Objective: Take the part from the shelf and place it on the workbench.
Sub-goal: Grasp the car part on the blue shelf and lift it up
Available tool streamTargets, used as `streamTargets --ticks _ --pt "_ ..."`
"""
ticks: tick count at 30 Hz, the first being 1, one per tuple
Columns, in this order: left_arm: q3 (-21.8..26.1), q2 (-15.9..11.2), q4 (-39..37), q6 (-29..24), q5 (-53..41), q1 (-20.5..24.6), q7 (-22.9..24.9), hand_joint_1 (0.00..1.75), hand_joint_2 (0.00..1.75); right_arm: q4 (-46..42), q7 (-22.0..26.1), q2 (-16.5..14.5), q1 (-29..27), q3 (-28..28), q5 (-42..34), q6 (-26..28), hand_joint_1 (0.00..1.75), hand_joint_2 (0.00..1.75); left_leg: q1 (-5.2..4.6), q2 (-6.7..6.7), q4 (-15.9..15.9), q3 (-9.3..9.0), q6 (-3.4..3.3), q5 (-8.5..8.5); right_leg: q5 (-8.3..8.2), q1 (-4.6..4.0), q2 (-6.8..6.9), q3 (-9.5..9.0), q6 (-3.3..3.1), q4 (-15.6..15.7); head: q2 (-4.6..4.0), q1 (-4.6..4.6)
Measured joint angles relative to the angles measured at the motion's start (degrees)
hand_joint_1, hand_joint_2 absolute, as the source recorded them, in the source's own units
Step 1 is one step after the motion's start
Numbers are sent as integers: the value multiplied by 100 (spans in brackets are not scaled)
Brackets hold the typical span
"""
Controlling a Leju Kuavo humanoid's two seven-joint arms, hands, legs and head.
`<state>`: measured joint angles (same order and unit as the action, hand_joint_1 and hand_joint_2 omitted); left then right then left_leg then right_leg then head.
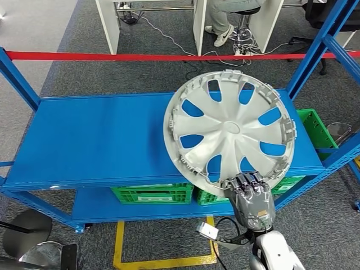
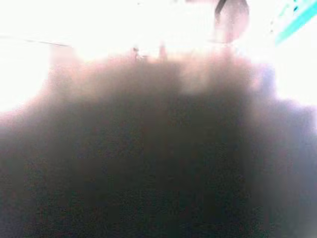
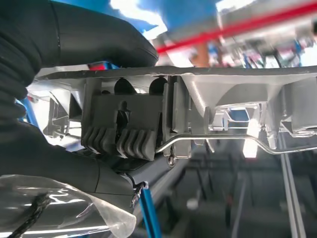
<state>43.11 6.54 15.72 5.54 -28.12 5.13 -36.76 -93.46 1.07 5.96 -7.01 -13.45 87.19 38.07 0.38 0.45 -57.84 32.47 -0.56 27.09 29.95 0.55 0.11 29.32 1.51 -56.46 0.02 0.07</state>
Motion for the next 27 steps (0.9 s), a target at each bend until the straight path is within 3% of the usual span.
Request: streamTargets --ticks 7,21,27 --pt "131 0 0 -40 -60 -53 -4 0 175 -978 108 -268 -307 -3 192 3 175 175 0 0 1 0 1 0 4 0 1 1 -5 -4 -1 0" --pt "160 -2 0 -53 -69 -62 -4 0 175 -1315 113 -357 -418 -1 186 3 175 175 -1 0 0 -1 1 0 1 1 0 0 -3 -5 0 0" --pt "239 11 0 -100 -212 -77 -48 0 175 -1697 342 -366 -651 -120 268 3 175 175 -6 0 -7 0 -3 9 2 4 0 3 -2 1 -1 -1"
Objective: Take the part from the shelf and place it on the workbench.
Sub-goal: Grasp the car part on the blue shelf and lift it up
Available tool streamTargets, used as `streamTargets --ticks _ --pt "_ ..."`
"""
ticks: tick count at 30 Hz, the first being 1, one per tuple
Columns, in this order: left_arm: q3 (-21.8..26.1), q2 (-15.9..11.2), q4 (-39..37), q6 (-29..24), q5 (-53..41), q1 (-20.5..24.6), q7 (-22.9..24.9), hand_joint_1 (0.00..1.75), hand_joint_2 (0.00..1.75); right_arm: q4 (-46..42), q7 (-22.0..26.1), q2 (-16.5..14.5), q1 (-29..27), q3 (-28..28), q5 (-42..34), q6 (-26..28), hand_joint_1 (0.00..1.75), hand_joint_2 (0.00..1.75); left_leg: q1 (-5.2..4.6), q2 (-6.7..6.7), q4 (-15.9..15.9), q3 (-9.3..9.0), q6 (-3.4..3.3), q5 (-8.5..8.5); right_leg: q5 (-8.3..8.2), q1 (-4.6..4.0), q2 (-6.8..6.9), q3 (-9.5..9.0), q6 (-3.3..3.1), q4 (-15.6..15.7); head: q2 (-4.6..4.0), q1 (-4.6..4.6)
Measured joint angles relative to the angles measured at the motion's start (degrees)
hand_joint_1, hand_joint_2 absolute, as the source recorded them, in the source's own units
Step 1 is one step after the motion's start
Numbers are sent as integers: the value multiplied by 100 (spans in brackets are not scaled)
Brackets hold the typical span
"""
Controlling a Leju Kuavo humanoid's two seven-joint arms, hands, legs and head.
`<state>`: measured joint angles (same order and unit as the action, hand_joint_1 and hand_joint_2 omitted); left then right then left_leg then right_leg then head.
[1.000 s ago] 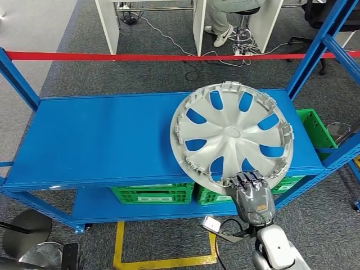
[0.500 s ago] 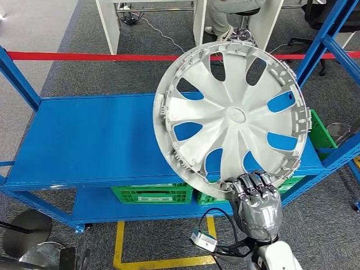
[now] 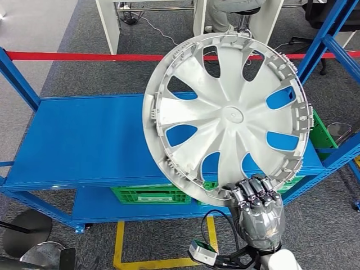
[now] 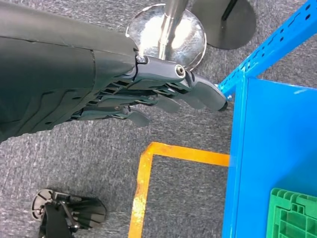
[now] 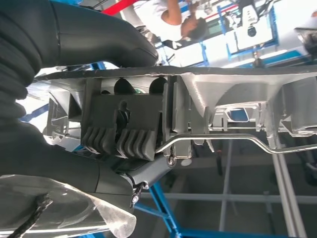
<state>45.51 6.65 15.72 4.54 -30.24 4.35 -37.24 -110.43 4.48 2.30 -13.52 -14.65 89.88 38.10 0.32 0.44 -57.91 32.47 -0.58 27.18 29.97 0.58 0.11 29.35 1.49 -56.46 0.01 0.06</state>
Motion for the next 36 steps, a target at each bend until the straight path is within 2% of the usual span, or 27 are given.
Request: streamTargets --ticks 5,8,10,12,13,14,15,17,18,19,20,23,24,26,27,28,29,30,31,32,34,35,36 --pt "17 9 0 -85 -133 8 2 0 175 -3 -179 22 -101 -233 -163 0 175 175 -30 -1 -18 1 -28 22 -4 29 -1 -4 32 10 1 -1" --pt "15 31 0 -109 -176 30 2 0 175 1 -207 78 -146 -315 -240 0 175 175 -20 -9 37 -17 -103 -29 34 47 -3 11 87 -14 0 1" --pt "14 53 -1 -106 -228 59 3 0 175 16 -215 138 -181 -352 -312 0 175 175 6 -21 91 -26 -154 -76 288 52 -5 187 113 -376 1 21" --pt "13 63 -2 -100 -275 79 5 0 175 45 -204 208 -222 -386 -390 0 175 175 4 -29 94 -15 -162 -83 656 57 -5 542 135 -1143 1 37" --pt "13 69 -2 -96 -293 83 8 0 175 63 -198 240 -253 -404 -419 0 175 175 3 -31 93 -13 -162 -83 754 60 -5 703 148 -1480 1 37" --pt "13 78 -2 -95 -306 88 11 0 175 83 -194 268 -288 -423 -444 0 175 175 4 -31 91 -13 -160 -83 735 63 -4 784 156 -1639 1 38" --pt "13 85 -2 -94 -318 93 15 0 175 101 -191 296 -322 -440 -465 0 175 175 7 -28 87 -13 -157 -82 603 68 -4 762 162 -1571 1 39" --pt "13 102 -2 -92 -337 111 24 0 175 126 -199 343 -364 -472 -491 0 175 175 18 -18 65 -12 -125 -75 189 88 -2 453 166 -881 1 41" --pt "13 105 -2 -92 -345 125 31 0 175 134 -208 365 -374 -489 -495 0 175 175 13 -11 48 0 -92 -72 55 86 -10 268 160 -529 1 43" --pt "13 108 -3 -91 -359 141 39 0 175 140 -223 384 -387 -510 -494 0 175 175 5 -5 28 15 -48 -78 -13 83 -21 142 146 -284 1 42" --pt "12 107 -3 -91 -373 155 49 0 175 145 -245 403 -404 -533 -490 0 175 175 -3 0 12 32 -3 -90 -16 75 -33 85 126 -173 1 43" --pt "7 106 -5 -94 -427 186 93 0 175 146 -360 454 -479 -585 -432 0 175 175 6 2 -26 68 95 -95 -48 61 -44 121 4 -153 1 38" --pt "3 108 -7 -97 -450 196 108 0 175 139 -407 470 -499 -599 -408 0 175 175 14 -4 -118 105 122 12 -75 64 -36 146 -52 -147 1 28" --pt "-13 119 -12 -104 -492 220 130 0 175 108 -476 502 -525 -639 -382 0 175 175 24 -15 -637 289 165 447 -138 63 -13 221 -154 -138 1 12" --pt "-22 128 -15 -107 -509 230 135 0 175 92 -497 518 -536 -662 -373 0 175 175 25 -18 -1022 412 178 693 -171 52 -6 270 -187 -140 1 5" --pt "-32 137 -18 -108 -521 236 140 0 175 82 -510 534 -547 -684 -363 0 175 175 25 -18 -1362 507 183 867 -204 39 1 320 -206 -143 1 5" --pt "-43 144 -21 -109 -529 240 144 0 175 78 -519 548 -557 -701 -352 0 175 175 25 -18 -1564 533 179 936 -239 25 4 366 -215 -146 1 6" --pt "-56 148 -22 -109 -543 245 146 0 175 72 -528 562 -567 -716 -337 0 175 175 23 -18 -1553 457 164 887 -273 10 4 410 -217 -149 0 6" --pt "-72 150 -23 -109 -556 254 150 0 175 60 -546 576 -580 -728 -316 0 175 175 19 -18 -1322 277 136 747 -306 -5 3 448 -214 -153 0 5" --pt "-90 150 -24 -109 -569 271 154 0 175 39 -572 589 -596 -738 -291 0 175 175 8 -17 -931 16 94 577 -337 -17 3 477 -208 -155 1 6" --pt "-120 151 -24 -110 -588 321 157 0 175 -20 -633 615 -629 -749 -232 0 175 175 -27 -18 -146 -459 10 387 -400 -40 11 524 -169 -160 1 11" --pt "-130 156 -24 -110 -599 343 157 0 175 -49 -660 628 -643 -752 -206 0 175 175 -46 -18 71 -573 -12 366 -436 -40 17 541 -137 -161 1 12" --pt "-136 163 -24 -112 -612 357 162 0 175 -74 -688 643 -655 -759 -184 0 175 175 -62 -18 155 -597 -21 371 -475 -35 22 556 -99 -157 1 13"
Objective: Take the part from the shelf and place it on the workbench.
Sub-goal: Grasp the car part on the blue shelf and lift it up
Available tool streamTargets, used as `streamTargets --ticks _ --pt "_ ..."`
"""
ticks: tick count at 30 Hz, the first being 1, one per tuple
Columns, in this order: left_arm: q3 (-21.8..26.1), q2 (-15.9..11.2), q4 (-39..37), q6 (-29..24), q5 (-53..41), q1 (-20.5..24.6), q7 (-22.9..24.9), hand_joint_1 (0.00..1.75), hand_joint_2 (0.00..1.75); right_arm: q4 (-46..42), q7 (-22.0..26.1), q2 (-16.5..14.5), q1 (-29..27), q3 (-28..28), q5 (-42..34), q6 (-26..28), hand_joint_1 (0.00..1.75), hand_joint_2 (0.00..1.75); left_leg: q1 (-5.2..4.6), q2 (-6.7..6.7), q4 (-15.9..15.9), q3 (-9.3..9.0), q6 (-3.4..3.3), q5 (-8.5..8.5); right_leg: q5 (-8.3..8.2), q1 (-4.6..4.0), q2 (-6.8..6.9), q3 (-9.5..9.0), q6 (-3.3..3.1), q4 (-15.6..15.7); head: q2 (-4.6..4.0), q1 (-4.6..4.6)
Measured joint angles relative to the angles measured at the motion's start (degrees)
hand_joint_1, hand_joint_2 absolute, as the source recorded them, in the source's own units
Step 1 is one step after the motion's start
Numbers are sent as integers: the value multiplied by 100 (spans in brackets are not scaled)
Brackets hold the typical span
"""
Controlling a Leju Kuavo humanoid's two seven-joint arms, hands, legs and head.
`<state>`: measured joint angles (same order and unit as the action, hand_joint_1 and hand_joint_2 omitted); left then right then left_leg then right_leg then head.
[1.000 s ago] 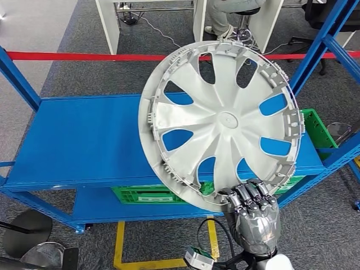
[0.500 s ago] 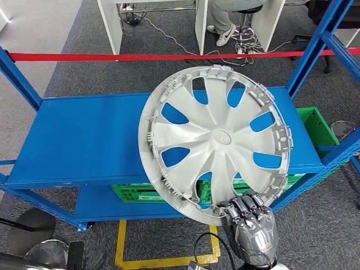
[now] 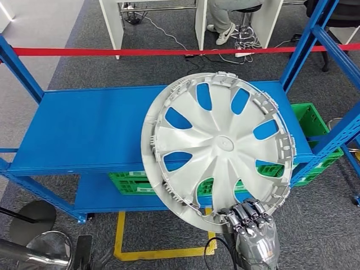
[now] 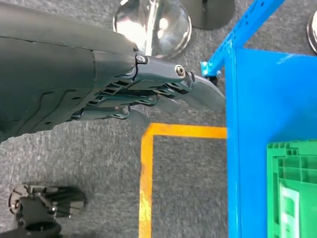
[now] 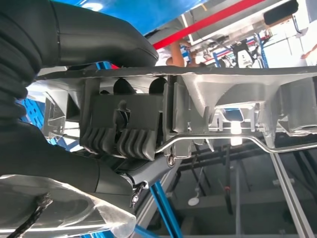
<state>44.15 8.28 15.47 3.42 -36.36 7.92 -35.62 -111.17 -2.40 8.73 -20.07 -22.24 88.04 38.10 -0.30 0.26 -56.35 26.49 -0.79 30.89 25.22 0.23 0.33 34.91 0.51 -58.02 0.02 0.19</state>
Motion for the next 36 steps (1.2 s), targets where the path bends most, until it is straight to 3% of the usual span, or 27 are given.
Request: streamTargets --ticks 2,3,5,7,8,9,10,12,14,15,17,18,20,22,23,24,25,27,29,30,33,34,36 --pt "-13 25 -2 -4 -39 12 11 0 175 -49 -71 44 -32 -23 38 0 175 175 -1 -10 51 50 -27 -87 -48 18 -3 27 79 10 -1 -5" --pt "-21 35 -3 -7 -56 24 19 0 175 -72 -109 70 -50 -38 54 0 175 175 8 -20 75 87 -60 -145 26 23 -11 73 114 -38 -1 -1" --pt "-36 50 -4 -14 -76 51 28 0 175 -107 -166 123 -71 -68 75 0 175 175 28 -40 107 198 -116 -267 441 35 -24 246 170 -449 -1 16" --pt "-46 58 -4 -17 -78 57 35 0 175 -119 -189 162 -82 -87 82 0 175 175 20 -44 97 340 -135 -372 915 43 -25 449 217 -1193 0 32" --pt "-54 63 -5 -17 -79 56 37 0 175 -120 -195 178 -89 -90 82 0 175 175 16 -47 89 413 -131 -424 1004 45 -24 485 233 -1474 0 32" --pt "-65 68 -5 -18 -80 56 38 0 175 -120 -198 191 -95 -93 83 0 175 175 15 -50 78 484 -125 -473 966 45 -24 434 242 -1574 0 32" --pt "-75 71 -6 -17 -80 57 39 0 175 -120 -201 203 -99 -96 84 0 175 175 15 -51 62 551 -114 -515 829 46 -24 278 244 -1454 0 33" --pt "-95 75 -7 -18 -80 59 40 0 175 -126 -211 220 -96 -99 84 0 175 175 10 -47 13 666 -78 -582 580 46 -25 -287 234 -690 0 33" --pt "-110 76 -7 -18 -82 65 40 0 175 -144 -231 232 -95 -106 92 0 175 175 -7 -43 -37 740 -23 -645 588 40 -39 -768 199 36 0 27" --pt "-119 77 -7 -19 -85 69 41 0 175 -156 -247 238 -97 -112 98 0 175 175 -15 -42 -49 763 6 -681 641 31 -46 -844 173 194 -1 25" --pt "-132 78 -7 -21 -96 70 42 0 175 -185 -297 250 -108 -122 116 0 175 175 -10 -40 -58 793 66 -733 607 28 -40 -789 89 231 -1 25" --pt "-134 78 -7 -23 -105 67 44 0 175 -203 -328 257 -112 -126 127 0 175 175 -1 -38 -102 821 99 -657 567 31 -29 -737 28 233 -1 22" --pt "-137 77 -7 -28 -123 64 47 0 175 -246 -391 267 -120 -132 155 0 175 175 17 -35 -464 934 164 -209 462 44 -4 -638 -80 246 -1 11" --pt "-140 77 -8 -30 -136 65 49 0 175 -282 -440 278 -134 -142 176 0 175 175 31 -36 -1169 1093 207 357 347 36 3 -523 -115 233 -1 0" --pt "-141 78 -9 -30 -140 65 51 0 175 -295 -460 285 -143 -149 182 0 175 175 34 -36 -1481 1131 216 492 289 32 4 -455 -116 219 -1 1" --pt "-143 78 -10 -30 -144 65 53 0 175 -303 -476 292 -153 -156 186 0 175 175 36 -36 -1637 1098 216 487 237 28 4 -373 -113 198 0 0" --pt "-146 79 -10 -30 -149 65 55 0 175 -310 -488 298 -163 -161 188 0 175 175 36 -35 -1595 979 207 373 193 25 4 -292 -105 171 0 0" --pt "-152 78 -11 -30 -157 68 56 0 175 -332 -502 310 -187 -164 190 0 175 175 31 -34 -953 499 154 59 130 17 4 -162 -80 118 0 -1" --pt "-158 73 -11 -32 -166 79 56 0 175 -364 -503 316 -201 -161 189 0 175 175 15 -32 -205 38 88 -27 66 -1 5 -82 -35 81 -1 4" --pt "-161 72 -11 -33 -172 83 56 0 175 -382 -502 318 -204 -159 190 0 175 175 4 -31 -3 -60 63 -9 24 -5 6 -53 -4 74 -2 6" --pt "-169 70 -15 -37 -194 73 64 0 175 -425 -492 325 -225 -149 191 0 175 175 5 -43 112 3 -9 -75 -38 0 -1 36 108 54 0 4" --pt "-172 70 -16 -38 -199 68 69 0 175 -435 -490 327 -242 -142 190 0 175 175 15 -52 121 53 -49 -131 87 3 -7 99 141 -39 0 11" --pt "-175 69 -18 -40 -214 64 78 0 175 -448 -489 329 -276 -120 189 0 175 175 22 -66 131 181 -112 -256 596 12 -18 300 184 -567 -1 31"
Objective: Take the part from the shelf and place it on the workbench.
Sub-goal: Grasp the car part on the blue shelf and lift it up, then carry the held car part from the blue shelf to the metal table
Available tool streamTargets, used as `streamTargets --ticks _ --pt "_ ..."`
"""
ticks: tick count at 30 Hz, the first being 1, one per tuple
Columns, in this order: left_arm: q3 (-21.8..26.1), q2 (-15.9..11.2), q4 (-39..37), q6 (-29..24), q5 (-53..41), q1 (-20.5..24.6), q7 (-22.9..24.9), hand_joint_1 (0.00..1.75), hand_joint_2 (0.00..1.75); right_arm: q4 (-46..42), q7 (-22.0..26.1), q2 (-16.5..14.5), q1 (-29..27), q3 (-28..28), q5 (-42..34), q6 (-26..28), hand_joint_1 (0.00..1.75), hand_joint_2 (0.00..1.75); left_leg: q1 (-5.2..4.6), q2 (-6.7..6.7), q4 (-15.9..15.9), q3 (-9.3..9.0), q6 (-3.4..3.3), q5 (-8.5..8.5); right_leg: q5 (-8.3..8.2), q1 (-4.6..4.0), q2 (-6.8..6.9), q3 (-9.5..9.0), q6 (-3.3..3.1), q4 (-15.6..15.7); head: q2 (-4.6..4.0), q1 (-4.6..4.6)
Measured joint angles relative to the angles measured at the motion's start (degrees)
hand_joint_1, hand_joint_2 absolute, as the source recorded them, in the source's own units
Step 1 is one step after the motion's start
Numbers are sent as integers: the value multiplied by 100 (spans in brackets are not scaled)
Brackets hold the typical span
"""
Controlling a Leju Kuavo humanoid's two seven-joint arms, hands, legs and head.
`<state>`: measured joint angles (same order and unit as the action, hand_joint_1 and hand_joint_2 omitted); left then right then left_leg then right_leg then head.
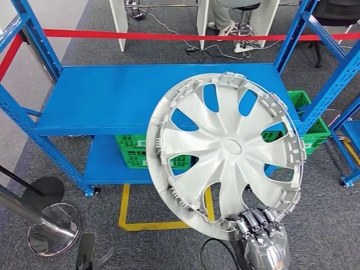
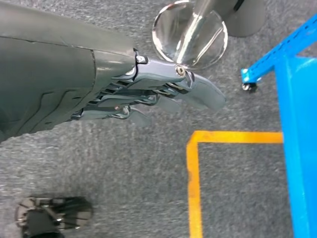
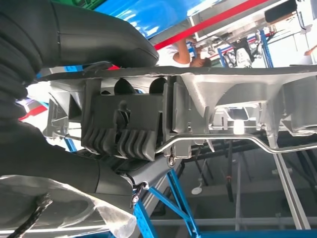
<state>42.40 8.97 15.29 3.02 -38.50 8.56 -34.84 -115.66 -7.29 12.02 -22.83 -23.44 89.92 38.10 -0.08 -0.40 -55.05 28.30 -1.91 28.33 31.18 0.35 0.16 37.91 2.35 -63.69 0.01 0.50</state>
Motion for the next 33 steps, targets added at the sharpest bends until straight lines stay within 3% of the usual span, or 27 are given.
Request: streamTargets --ticks 1,2,3,4,5,7,9,10,12,13,14,16,17,18,19,20,22,24,25,27,29,32,33 --pt "-1 2 -1 -1 -6 -4 3 0 175 -4 -1 0 -12 10 -1 0 175 175 -8 -1 -3 79 -20 -61 264 3 -1 111 15 -392 -1 10" --pt "-2 2 -1 0 -15 -9 5 0 175 -6 0 0 -21 19 -1 0 175 175 -16 -3 -7 157 -23 -121 421 5 -1 179 25 -747 -1 14" --pt "-2 2 -2 0 -22 -14 6 0 175 -6 3 0 -29 26 -1 0 175 175 -23 -5 -11 234 -22 -180 443 9 -1 182 33 -971 -1 13" --pt "-3 2 -2 0 -30 -16 9 0 175 -9 8 0 -37 32 -1 0 175 175 -28 -8 -19 311 -16 -235 340 12 0 90 35 -1003 0 13" --pt "-4 1 -2 0 -39 -17 13 0 175 -13 15 0 -44 38 -1 0 175 175 -31 -9 -32 384 -5 -285 168 17 0 -106 31 -819 0 13" --pt "-14 1 -2 -1 -59 -16 21 0 175 -40 31 0 -52 54 -1 0 175 175 -41 -4 -85 517 34 -368 -47 20 -2 -737 13 1 0 16" --pt "-44 0 -2 -1 -91 -13 30 0 175 -89 45 0 -55 69 0 0 175 175 -57 0 -135 610 89 -450 24 13 -12 -1211 -23 724 0 15" --pt "-65 0 -2 -1 -108 -11 34 0 175 -115 58 0 -62 81 1 0 175 175 -61 1 -141 643 117 -498 71 1 -17 -1270 -49 876 0 14" --pt "-95 -4 -2 -1 -134 -19 46 0 175 -153 85 0 -89 114 3 0 175 175 -51 7 -155 697 176 -531 17 3 -6 -1170 -139 919 0 16" --pt "-102 -7 -2 -2 -147 -29 52 0 175 -171 96 0 -106 132 3 0 175 175 -42 13 -224 733 210 -413 -34 9 4 -1110 -194 922 -1 9" --pt "-105 -10 -2 -2 -156 -37 59 0 175 -186 104 0 -119 149 3 0 175 175 -31 19 -391 786 245 -189 -92 20 16 -1071 -242 927 0 -1" --pt "-111 -11 -2 -2 -164 -40 67 0 175 -214 123 0 -138 177 3 0 175 175 -6 23 -1029 925 301 416 -203 19 27 -963 -290 908 0 -24" --pt "-114 -11 -2 -2 -167 -36 69 0 175 -226 135 0 -146 189 4 0 175 175 5 22 -1404 981 320 623 -259 15 30 -893 -295 888 0 -28" --pt "-117 -10 -2 -3 -173 -34 72 0 175 -236 148 0 -153 199 4 0 175 175 11 22 -1677 986 331 699 -308 12 32 -801 -294 861 0 -28" --pt "-124 -9 -2 -5 -187 -33 75 0 175 -248 162 -1 -165 209 5 0 175 175 14 22 -1779 920 333 649 -350 11 33 -709 -290 825 0 -29" --pt "-134 -8 -2 -7 -206 -29 79 0 175 -264 175 -3 -185 222 6 0 175 175 15 23 -1665 765 327 509 -384 10 31 -622 -283 785 0 -30" --pt "-171 -9 -2 -14 -254 -11 88 0 175 -323 211 -15 -252 272 5 0 175 175 7 26 -943 254 276 242 -437 2 29 -484 -251 706 0 -30" --pt "-216 -10 -2 -20 -286 7 97 0 175 -392 252 -29 -323 338 2 0 175 175 -12 29 -252 -150 213 206 -512 -8 33 -395 -194 662 -1 -25" --pt "-233 -10 -2 -21 -293 11 104 0 175 -418 270 -36 -349 368 1 0 175 175 -26 30 -95 -218 190 235 -561 -8 35 -363 -158 662 -1 -24" --pt "-250 -6 -2 -22 -307 10 117 0 175 -464 298 -52 -401 426 1 0 175 175 -23 18 -7 -182 137 187 -630 3 28 -297 -79 669 0 -28" --pt "-257 0 -3 -22 -321 21 124 0 175 -493 321 -63 -458 481 1 0 175 175 -2 -1 35 -92 46 80 -396 7 8 -164 -13 482 0 -7" --pt "-279 13 -4 -15 -352 35 132 0 175 -510 363 -86 -524 549 0 0 175 175 -11 -23 2 107 -30 -66 329 25 -7 151 49 -545 0 25" --pt "-288 16 -4 -13 -364 37 142 0 175 -518 380 -101 -545 568 0 0 175 175 -20 -30 -24 179 -33 -105 430 27 -6 196 61 -837 0 24"
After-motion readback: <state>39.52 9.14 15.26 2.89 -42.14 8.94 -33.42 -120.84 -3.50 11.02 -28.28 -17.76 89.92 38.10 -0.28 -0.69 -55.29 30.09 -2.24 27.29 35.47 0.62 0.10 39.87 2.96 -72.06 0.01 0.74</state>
